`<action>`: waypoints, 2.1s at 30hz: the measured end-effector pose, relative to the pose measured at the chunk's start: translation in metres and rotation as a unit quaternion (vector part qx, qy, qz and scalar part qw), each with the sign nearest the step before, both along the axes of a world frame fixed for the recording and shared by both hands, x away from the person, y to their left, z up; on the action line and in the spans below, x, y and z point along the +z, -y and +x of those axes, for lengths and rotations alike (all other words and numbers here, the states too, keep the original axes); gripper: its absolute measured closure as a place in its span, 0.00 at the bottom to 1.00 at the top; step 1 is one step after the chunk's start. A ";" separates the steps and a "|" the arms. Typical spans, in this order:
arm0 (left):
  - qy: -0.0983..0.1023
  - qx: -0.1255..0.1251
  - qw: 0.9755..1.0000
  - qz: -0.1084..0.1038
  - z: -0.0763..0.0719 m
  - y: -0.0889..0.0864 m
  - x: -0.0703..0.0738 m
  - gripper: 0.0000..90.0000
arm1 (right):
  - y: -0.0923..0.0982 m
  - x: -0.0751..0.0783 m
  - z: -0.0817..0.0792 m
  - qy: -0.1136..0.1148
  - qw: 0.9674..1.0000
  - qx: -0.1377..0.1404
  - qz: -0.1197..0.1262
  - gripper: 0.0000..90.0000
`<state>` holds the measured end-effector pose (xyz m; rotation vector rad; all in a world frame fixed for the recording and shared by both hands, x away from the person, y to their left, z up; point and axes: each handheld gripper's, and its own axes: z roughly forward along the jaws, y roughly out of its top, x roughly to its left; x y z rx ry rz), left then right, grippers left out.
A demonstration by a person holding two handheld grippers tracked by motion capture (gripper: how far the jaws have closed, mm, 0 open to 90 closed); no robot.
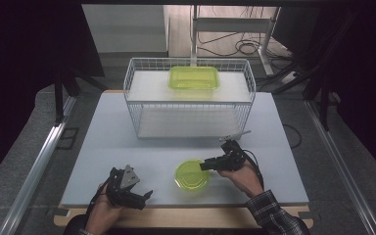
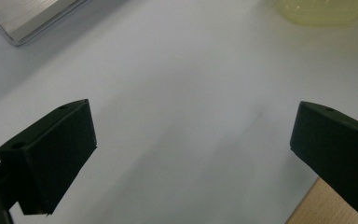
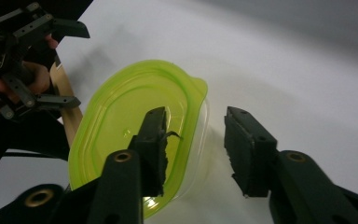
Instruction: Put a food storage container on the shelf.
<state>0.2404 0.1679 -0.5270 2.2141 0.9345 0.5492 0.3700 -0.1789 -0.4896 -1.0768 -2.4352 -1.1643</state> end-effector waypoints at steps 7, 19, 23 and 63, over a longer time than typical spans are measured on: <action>0.000 -0.004 1.000 0.005 0.000 0.001 0.000 0.00 | 0.000 -0.002 0.004 -0.041 0.999 0.007 0.017 0.88; 0.002 -0.004 1.000 0.006 0.000 0.000 0.000 0.00 | 0.000 0.001 0.005 -0.078 0.996 -0.002 0.049 0.90; 0.003 -0.004 1.000 0.006 -0.001 0.000 0.000 0.00 | 0.001 0.003 0.006 -0.073 0.996 -0.008 0.048 0.90; 0.006 0.011 1.000 -0.012 0.000 -0.003 0.003 0.00 | 0.032 0.051 0.014 -0.047 0.986 -0.065 0.146 0.91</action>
